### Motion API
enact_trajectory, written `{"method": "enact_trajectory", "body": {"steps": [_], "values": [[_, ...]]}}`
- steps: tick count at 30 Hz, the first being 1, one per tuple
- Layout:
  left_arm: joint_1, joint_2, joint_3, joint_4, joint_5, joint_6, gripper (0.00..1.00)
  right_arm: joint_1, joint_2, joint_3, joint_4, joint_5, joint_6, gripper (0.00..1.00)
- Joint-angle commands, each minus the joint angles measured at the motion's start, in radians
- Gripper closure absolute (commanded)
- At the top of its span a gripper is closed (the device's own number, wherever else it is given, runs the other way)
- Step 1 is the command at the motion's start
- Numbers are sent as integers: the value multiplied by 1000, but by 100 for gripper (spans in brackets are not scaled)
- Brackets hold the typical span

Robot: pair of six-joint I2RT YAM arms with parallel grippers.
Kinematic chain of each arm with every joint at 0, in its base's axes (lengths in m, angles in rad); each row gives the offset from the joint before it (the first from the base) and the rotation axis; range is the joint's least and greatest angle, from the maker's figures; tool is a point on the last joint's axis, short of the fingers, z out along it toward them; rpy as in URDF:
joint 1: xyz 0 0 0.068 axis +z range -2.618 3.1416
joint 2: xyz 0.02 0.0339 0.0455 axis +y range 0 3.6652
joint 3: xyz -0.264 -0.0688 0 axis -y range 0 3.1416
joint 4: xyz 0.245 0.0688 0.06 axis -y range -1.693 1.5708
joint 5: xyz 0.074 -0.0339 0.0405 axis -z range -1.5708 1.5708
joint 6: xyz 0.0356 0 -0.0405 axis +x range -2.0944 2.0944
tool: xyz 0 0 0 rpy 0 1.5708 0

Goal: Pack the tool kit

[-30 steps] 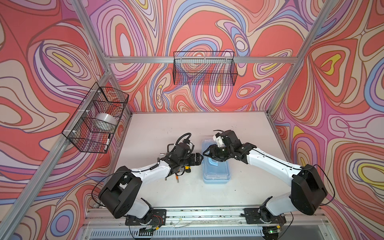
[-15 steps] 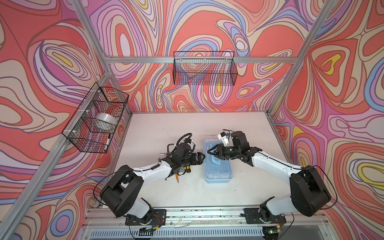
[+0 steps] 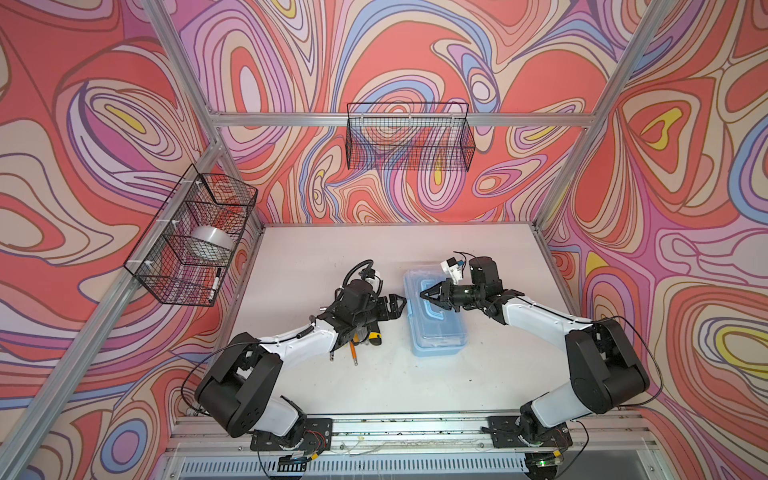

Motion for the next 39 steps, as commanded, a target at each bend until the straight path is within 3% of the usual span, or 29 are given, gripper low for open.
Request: {"method": "enact_trajectory", "body": {"steps": [1,8,24,39], "values": [[12,21,-31,153,106,-103,12,-11,49,-21,121,-23,-5,100],[33,185,-76,503,251,-325,18,-39,58,-35,149,-39,5,100],[46,440,-94,1019,329,-609,28,-71,72,-53,156,-69,-15,100],[53,362,-71,1028,392,-649,29,-76,144,-47,177,-61,-15,100]]}}
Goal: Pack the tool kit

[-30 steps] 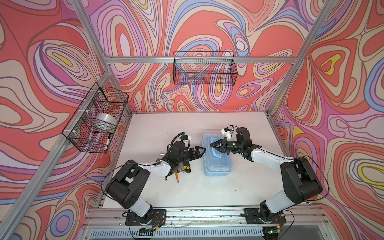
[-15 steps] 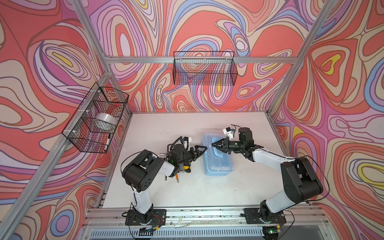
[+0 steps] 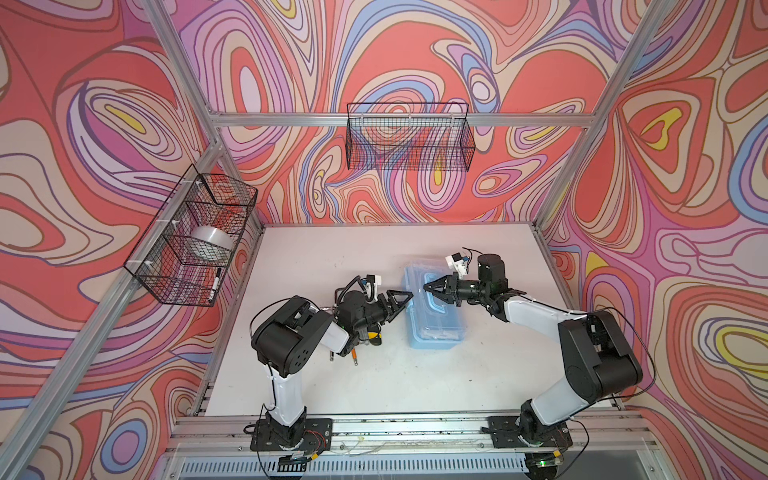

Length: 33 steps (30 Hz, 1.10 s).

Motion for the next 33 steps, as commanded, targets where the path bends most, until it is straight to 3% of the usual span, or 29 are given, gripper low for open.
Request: {"method": "enact_trajectory", "body": {"steps": [1,19,27,33], "values": [[3,-63,37,101,60,-38,29,-5,87,-28,-7,65,-102,100],[83,-149,3,101,70,-58,29,-18,189,-5,-58,78,-157,100],[88,-63,5,101,97,-23,28,-29,191,-17,-24,32,-150,100],[86,-33,-2,101,104,-1,29,-40,218,-48,104,-49,-76,100]]}}
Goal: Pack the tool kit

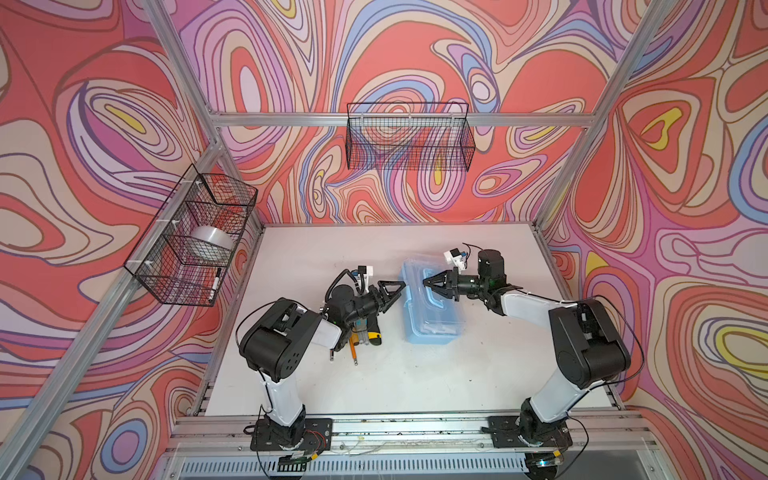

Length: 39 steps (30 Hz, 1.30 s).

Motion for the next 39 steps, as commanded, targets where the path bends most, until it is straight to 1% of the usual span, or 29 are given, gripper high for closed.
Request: {"method": "enact_trajectory", "body": {"steps": [1,10,15,17,20,24,28,31,39], "values": [[3,35,2,58,29,20,29,-2,126,-91,22,57,-92,100],[-3,63,31,58,53,32,29,-2,135,-89,56,32,-78,100],[-19,64,56,59,71,32,30,-1,156,-98,107,20,-43,100],[-25,56,69,58,81,34,31,-1,166,-105,150,7,-14,100],[-26,41,78,58,86,28,31,-3,173,-103,162,5,-8,100],[-26,16,96,60,100,3,31,-2,170,-94,101,24,-49,100],[-25,-23,116,59,106,-24,31,-2,186,-104,160,10,-7,100],[-24,-52,126,59,104,-40,31,-2,187,-97,128,22,-26,100],[-24,-102,120,58,90,-63,31,-2,186,-94,111,33,-33,100]]}}
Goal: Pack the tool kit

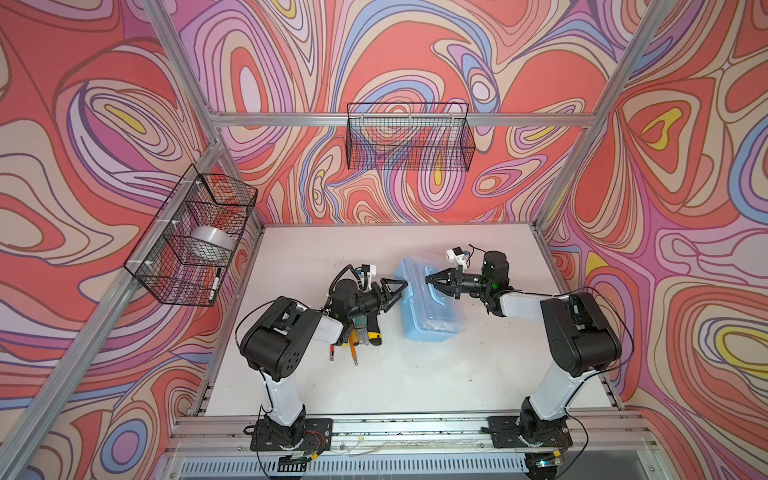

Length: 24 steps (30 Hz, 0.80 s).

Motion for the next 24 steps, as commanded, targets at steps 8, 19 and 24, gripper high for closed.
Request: {"method": "enact_trajectory", "body": {"steps": [8,19,24], "values": [[-24,-130,57,196,61,-30,31,29,125,-68,-144,136,-172,100],[-22,-184,44,197,58,-47,30,29,138,-57,-183,156,-195,100],[-19,-208,30,196,52,-44,30,26,139,-54,-186,158,-195,100]]}}
